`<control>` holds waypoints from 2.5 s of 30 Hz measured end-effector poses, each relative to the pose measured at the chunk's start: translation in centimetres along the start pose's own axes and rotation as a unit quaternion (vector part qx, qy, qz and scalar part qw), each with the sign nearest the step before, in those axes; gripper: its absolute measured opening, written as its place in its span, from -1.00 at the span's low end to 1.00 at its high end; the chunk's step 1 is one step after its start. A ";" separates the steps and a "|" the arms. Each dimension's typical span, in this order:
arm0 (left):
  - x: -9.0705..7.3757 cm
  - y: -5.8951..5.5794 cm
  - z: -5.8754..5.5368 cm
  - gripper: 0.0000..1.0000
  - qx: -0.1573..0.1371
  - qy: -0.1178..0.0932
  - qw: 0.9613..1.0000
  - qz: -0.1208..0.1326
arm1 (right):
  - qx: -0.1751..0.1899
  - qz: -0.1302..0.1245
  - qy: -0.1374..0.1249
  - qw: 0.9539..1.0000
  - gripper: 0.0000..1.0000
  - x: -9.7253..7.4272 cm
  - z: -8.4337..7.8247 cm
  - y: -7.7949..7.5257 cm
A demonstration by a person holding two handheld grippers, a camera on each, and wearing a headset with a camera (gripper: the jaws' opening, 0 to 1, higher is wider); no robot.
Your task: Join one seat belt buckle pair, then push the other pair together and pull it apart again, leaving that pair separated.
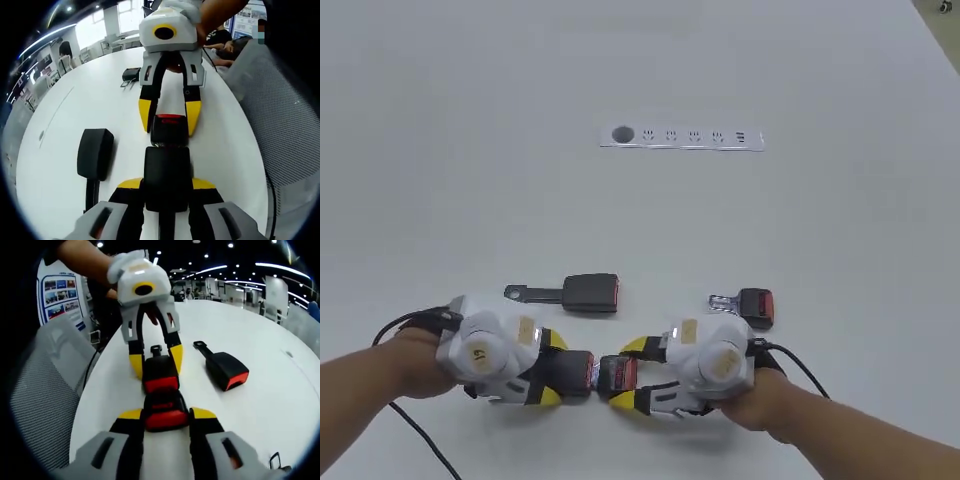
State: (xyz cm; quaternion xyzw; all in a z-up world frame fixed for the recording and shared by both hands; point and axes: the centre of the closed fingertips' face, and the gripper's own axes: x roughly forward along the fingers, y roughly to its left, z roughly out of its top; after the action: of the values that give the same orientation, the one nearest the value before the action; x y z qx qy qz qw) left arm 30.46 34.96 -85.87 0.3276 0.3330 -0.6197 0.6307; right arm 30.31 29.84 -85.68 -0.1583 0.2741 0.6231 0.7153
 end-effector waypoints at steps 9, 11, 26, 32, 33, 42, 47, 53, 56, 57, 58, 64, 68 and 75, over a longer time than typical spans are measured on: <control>-0.1 0.0 -0.1 -0.31 -0.009 -0.018 1.000 0.009 | 0.007 -0.008 -0.020 1.000 -0.31 0.0 0.0 0.0; -0.1 0.0 0.0 -0.32 -0.009 -0.019 1.000 0.010 | 0.013 -0.011 -0.026 1.000 -0.31 0.0 -0.1 -0.1; -0.2 0.1 -0.2 -0.32 -0.024 -0.040 0.999 0.019 | 0.036 -0.015 -0.045 0.998 -0.32 -0.3 -0.1 0.0; -0.2 0.0 -0.1 -0.32 -0.026 -0.041 0.999 0.015 | 0.036 -0.015 -0.047 0.998 -0.32 -0.3 -0.1 0.1; -0.2 0.0 -0.1 -0.32 -0.025 -0.039 0.999 0.014 | 0.034 -0.015 -0.046 0.998 -0.32 -0.3 -0.1 0.1; -0.1 -0.1 -0.1 -0.32 -0.015 -0.023 1.000 -0.007 | 0.025 -0.012 -0.042 0.999 -0.32 -0.4 -0.2 0.1; -0.1 -0.2 -0.2 -0.31 -0.011 -0.017 1.000 -0.012 | 0.016 -0.007 -0.032 0.999 -0.32 -0.4 -0.2 0.2; 0.0 -0.2 -0.1 -0.30 -0.018 0.004 1.000 -0.009 | 0.014 -0.005 -0.013 1.000 -0.29 -0.3 -0.1 0.2; 0.0 -0.5 0.0 -0.21 -0.031 0.012 0.999 -0.011 | -0.037 -0.018 0.023 0.999 -0.26 -0.2 -0.2 0.1; 0.0 -0.8 0.0 -0.15 -0.028 0.015 0.999 -0.016 | -0.039 -0.035 0.033 0.998 -0.19 -0.2 -0.3 -0.2; 0.0 -1.0 0.0 -0.11 -0.028 0.017 0.999 -0.014 | -0.029 -0.030 0.023 0.999 -0.08 0.0 0.1 0.3; -1.1 -1.3 0.7 0.53 -0.086 -0.005 0.996 0.031 | 0.010 -0.058 -0.013 0.998 0.39 -2.0 1.6 0.4; -2.4 -1.5 1.4 0.61 -0.106 -0.023 0.993 0.050 | 0.044 -0.081 -0.036 0.995 0.58 -3.9 1.6 0.6; -4.0 -0.7 3.4 0.73 -0.110 -0.049 0.989 0.086 | 0.044 -0.110 -0.039 0.992 0.61 -7.5 0.7 0.6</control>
State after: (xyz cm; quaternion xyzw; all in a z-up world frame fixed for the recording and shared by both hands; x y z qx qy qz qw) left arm 29.74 34.36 -80.64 0.2529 0.3383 -0.5384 0.7292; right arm 29.33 24.35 -80.63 -0.1314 0.2537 0.5335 0.7961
